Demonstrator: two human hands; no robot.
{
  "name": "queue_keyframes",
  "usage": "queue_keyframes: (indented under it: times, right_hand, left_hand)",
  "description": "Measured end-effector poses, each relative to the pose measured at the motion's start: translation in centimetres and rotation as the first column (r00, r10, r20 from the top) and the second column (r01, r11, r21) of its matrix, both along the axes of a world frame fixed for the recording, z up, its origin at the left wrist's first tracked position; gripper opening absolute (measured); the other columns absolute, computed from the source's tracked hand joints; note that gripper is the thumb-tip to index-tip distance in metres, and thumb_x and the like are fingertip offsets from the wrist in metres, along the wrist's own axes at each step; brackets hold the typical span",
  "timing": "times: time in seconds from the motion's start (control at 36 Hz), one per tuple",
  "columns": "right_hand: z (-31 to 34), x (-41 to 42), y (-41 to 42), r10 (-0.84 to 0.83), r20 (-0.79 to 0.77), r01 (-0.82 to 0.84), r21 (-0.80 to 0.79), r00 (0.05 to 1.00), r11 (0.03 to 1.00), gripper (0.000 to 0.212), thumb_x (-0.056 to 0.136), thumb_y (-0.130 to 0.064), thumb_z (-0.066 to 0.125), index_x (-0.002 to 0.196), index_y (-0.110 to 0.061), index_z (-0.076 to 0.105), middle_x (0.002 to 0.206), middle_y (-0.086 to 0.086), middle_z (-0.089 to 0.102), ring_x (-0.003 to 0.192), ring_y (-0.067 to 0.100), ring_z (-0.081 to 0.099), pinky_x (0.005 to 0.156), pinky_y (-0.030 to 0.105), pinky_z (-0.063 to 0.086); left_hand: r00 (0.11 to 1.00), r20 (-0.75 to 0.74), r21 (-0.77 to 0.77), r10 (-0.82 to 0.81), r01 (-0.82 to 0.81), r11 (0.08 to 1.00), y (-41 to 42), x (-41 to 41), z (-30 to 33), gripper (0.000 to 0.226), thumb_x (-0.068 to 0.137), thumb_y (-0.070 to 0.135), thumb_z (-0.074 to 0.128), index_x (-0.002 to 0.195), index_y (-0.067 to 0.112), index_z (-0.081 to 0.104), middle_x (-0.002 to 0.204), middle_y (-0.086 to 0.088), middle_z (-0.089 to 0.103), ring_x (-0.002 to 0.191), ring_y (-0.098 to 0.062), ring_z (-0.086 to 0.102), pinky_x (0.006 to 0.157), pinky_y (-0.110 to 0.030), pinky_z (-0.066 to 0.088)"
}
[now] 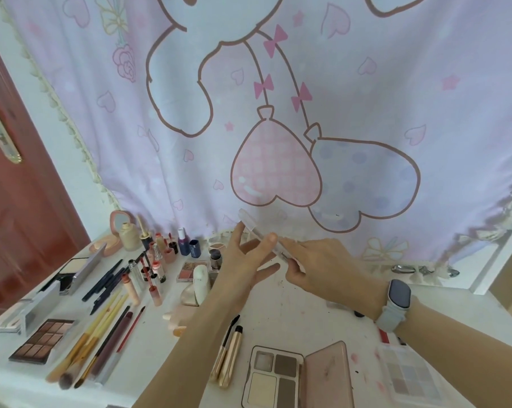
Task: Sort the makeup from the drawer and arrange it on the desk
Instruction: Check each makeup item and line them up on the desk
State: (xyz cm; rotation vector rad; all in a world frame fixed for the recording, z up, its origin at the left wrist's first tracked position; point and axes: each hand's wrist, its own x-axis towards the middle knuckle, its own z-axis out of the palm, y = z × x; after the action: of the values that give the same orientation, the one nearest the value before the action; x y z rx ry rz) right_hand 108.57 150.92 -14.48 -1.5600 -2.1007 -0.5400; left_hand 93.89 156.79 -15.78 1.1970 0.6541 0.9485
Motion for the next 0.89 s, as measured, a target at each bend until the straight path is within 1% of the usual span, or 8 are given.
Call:
queue_keyframes:
  times: [0.06, 0.19, 0.36, 0.47, 0.61, 0.72, 0.81, 0.89]
  right_hand:
    - [-0.1, -0.1, 0.1, -0.017, -0.036, 0.016, -0.028, 0.999, 0.999, 0.033, 0.074, -0.019, 0.045, 0.092, -0.009, 0.070, 0.048, 0.000, 0.055, 0.038, 0.022, 0.046, 0.037, 0.025, 0.033]
    - [-0.5, 0.5, 0.4, -0.060, -0.116, 0.045, -0.132, 0.991, 0.990, 0.029, 0.082, -0.018, 0.048, 0.106, -0.014, 0.064, 0.054, -0.005, 0.045, 0.049, 0.018, 0.037, 0.049, 0.027, 0.031]
    - [-1.0, 1.0, 1.1, -0.155, -0.083, 0.137, -0.188, 0.984, 0.972, 0.026, 0.089, -0.024, 0.041, 0.107, -0.015, 0.058, 0.052, -0.007, 0.030, 0.053, 0.021, 0.039, 0.054, 0.028, 0.028]
    - [-0.8, 2.2, 1.5, -0.237, -0.180, 0.191, -0.238, 0.955, 0.952, 0.023, 0.088, -0.023, 0.043, 0.102, -0.015, 0.058, 0.058, -0.003, 0.051, 0.057, 0.020, 0.048, 0.057, 0.032, 0.040]
    - [-0.7, 3.9, 2.3, -0.370, -0.388, 0.230, -0.361, 0.844, 0.904, 0.030, 0.087, -0.020, 0.046, 0.110, -0.013, 0.064, 0.079, 0.002, 0.067, 0.068, 0.020, 0.059, 0.067, 0.032, 0.049]
    - [-1.2, 5.5, 3.0, -0.461, -0.520, 0.235, -0.442, 0.719, 0.866, 0.017, 0.084, -0.013, 0.049, 0.073, -0.003, 0.056, 0.086, 0.023, 0.067, 0.079, 0.036, 0.065, 0.076, 0.046, 0.053]
    - [-1.7, 6.5, 3.3, -0.506, -0.596, 0.200, -0.503, 0.624, 0.841, 0.016, 0.083, -0.007, 0.048, 0.068, -0.002, 0.054, 0.069, 0.022, 0.059, 0.063, 0.032, 0.060, 0.074, 0.050, 0.052]
    - [-2.6, 7.1, 3.2, -0.543, -0.609, 0.205, -0.536, 0.579, 0.819, 0.012, 0.082, -0.004, 0.048, 0.072, 0.000, 0.055, 0.074, 0.031, 0.056, 0.066, 0.038, 0.060, 0.079, 0.054, 0.052]
  left_hand:
    - [0.998, -0.009, 0.009, 0.067, -0.067, 0.998, 0.1, 0.4, -0.5, 0.084, 0.071, 0.039, 0.073, 0.143, 0.022, 0.032, 0.119, -0.008, 0.064, 0.099, -0.021, 0.067, 0.087, -0.039, 0.055]
    - [0.987, -0.052, 0.048, 0.153, -0.150, 0.987, 0.5, 1.1, -1.0, 0.082, 0.078, 0.038, 0.071, 0.146, 0.023, 0.028, 0.111, 0.001, 0.065, 0.089, -0.013, 0.070, 0.074, -0.026, 0.057]
    - [0.977, -0.083, -0.031, 0.198, -0.201, 0.979, 0.9, 2.1, -1.6, 0.073, 0.081, 0.040, 0.068, 0.143, 0.025, 0.033, 0.106, 0.002, 0.066, 0.082, -0.016, 0.071, 0.072, -0.026, 0.057]
    - [0.976, -0.126, -0.066, 0.178, -0.187, 0.980, 1.1, 2.4, -2.3, 0.052, 0.087, 0.040, 0.061, 0.133, 0.021, 0.048, 0.105, -0.006, 0.069, 0.082, -0.022, 0.071, 0.078, -0.035, 0.058]
    - [0.975, -0.174, -0.148, 0.137, -0.164, 0.975, 2.3, 3.1, -2.5, 0.034, 0.096, 0.038, 0.047, 0.118, 0.014, 0.055, 0.101, -0.009, 0.069, 0.083, -0.025, 0.070, 0.068, -0.034, 0.058]
    - [0.946, -0.288, -0.158, 0.150, -0.201, 0.967, 3.9, 3.9, -2.6, 0.040, 0.097, 0.035, 0.044, 0.130, 0.012, 0.044, 0.105, -0.007, 0.067, 0.093, -0.024, 0.066, 0.078, -0.040, 0.057]
    - [0.868, -0.474, -0.015, 0.145, -0.172, 0.985, 4.7, 4.4, -2.7, 0.052, 0.093, 0.032, 0.049, 0.137, 0.008, 0.034, 0.120, -0.009, 0.058, 0.106, -0.024, 0.059, 0.094, -0.043, 0.048]
    - [0.760, -0.633, 0.156, 0.145, -0.059, 0.986, 4.5, 4.7, -2.9, 0.068, 0.093, 0.032, 0.049, 0.146, 0.003, 0.017, 0.133, -0.010, 0.046, 0.113, -0.020, 0.053, 0.093, -0.034, 0.043]
